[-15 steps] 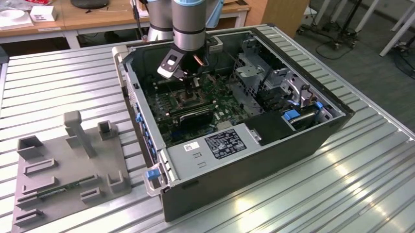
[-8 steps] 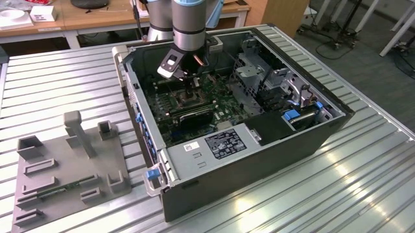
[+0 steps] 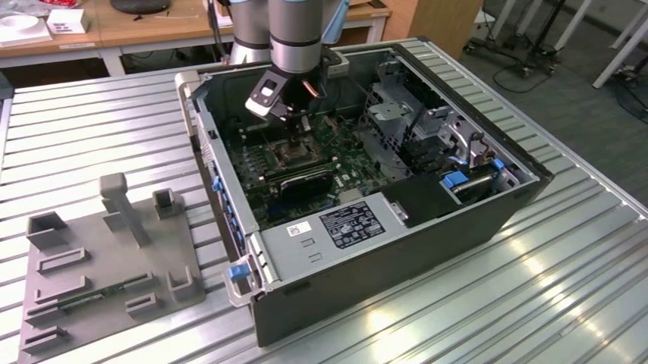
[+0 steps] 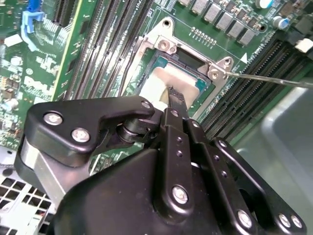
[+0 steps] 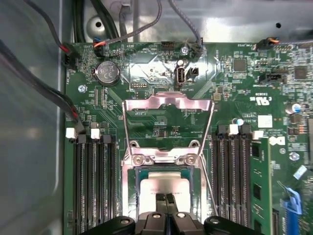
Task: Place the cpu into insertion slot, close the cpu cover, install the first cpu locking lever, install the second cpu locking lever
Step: 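Place the cpu into insertion slot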
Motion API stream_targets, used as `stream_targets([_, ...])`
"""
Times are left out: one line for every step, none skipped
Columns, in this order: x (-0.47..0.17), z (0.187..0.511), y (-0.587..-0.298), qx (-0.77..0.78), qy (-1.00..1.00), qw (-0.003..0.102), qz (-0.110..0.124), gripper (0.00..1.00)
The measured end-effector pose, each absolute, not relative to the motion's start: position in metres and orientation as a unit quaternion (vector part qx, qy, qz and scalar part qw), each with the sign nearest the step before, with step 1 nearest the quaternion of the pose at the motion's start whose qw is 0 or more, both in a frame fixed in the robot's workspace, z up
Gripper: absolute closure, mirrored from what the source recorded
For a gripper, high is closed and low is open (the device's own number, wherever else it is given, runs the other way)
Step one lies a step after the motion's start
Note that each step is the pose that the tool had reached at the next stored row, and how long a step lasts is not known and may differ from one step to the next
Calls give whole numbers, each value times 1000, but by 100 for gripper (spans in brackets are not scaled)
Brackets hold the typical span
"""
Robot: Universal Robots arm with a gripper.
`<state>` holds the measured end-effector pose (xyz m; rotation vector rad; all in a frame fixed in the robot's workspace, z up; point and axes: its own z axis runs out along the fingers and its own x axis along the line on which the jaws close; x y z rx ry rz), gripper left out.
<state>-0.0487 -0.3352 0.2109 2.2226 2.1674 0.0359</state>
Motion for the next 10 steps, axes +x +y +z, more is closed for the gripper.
stream_targets([-49,213,-335,716,698,18,12,89])
stream_targets([-49,216,-335,716,698,19,12,89])
stream_targets([-49,219,-335,716,698,18,12,89])
stream_targets([-49,223,-335,716,698,18,12,89])
stream_targets([-49,226,-335,716,698,18,12,89])
stream_targets([-49,230,-335,716,698,19,12,89])
stream_targets([-49,234,-335,716,698,19,12,89])
stream_targets([-49,238,-335,716,698,19,12,89])
stream_targets([-49,241,-335,716,698,19,12,89])
stream_targets([-49,245,-335,716,698,19,12,89])
